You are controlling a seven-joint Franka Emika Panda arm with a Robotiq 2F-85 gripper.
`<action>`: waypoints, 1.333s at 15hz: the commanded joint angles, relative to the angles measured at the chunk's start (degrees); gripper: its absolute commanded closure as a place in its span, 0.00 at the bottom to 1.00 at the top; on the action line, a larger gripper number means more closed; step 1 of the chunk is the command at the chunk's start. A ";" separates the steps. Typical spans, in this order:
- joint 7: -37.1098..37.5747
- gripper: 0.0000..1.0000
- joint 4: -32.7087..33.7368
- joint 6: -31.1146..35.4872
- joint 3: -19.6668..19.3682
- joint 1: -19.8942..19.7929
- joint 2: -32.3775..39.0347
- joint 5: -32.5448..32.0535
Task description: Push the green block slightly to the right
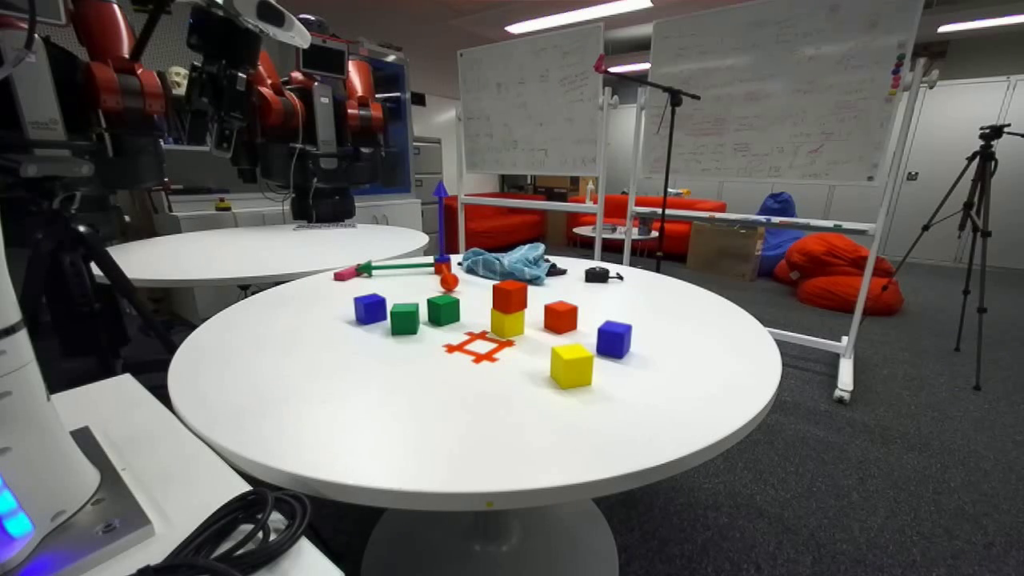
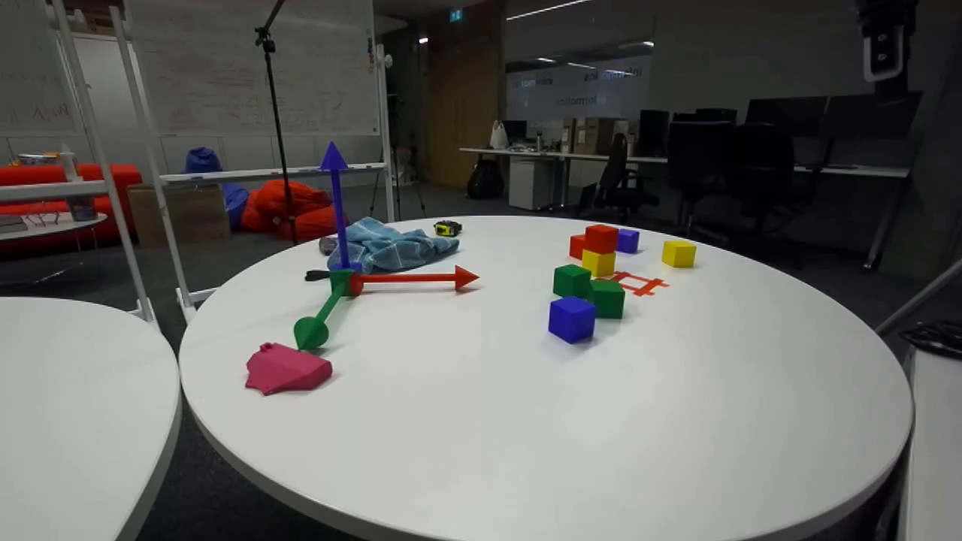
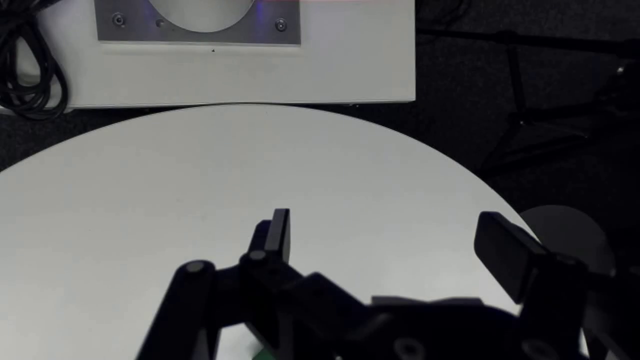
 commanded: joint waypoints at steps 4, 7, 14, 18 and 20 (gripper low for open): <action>-0.61 0.00 0.12 -0.27 0.91 -1.18 0.00 0.49; -0.96 0.00 0.01 -0.09 0.99 -1.16 -0.13 0.17; -1.15 0.00 1.11 9.12 1.54 -2.04 1.25 -0.76; -2.19 0.00 2.91 17.32 1.01 -2.03 4.02 -1.97; -2.47 0.00 5.11 19.82 0.46 -2.15 6.95 -2.38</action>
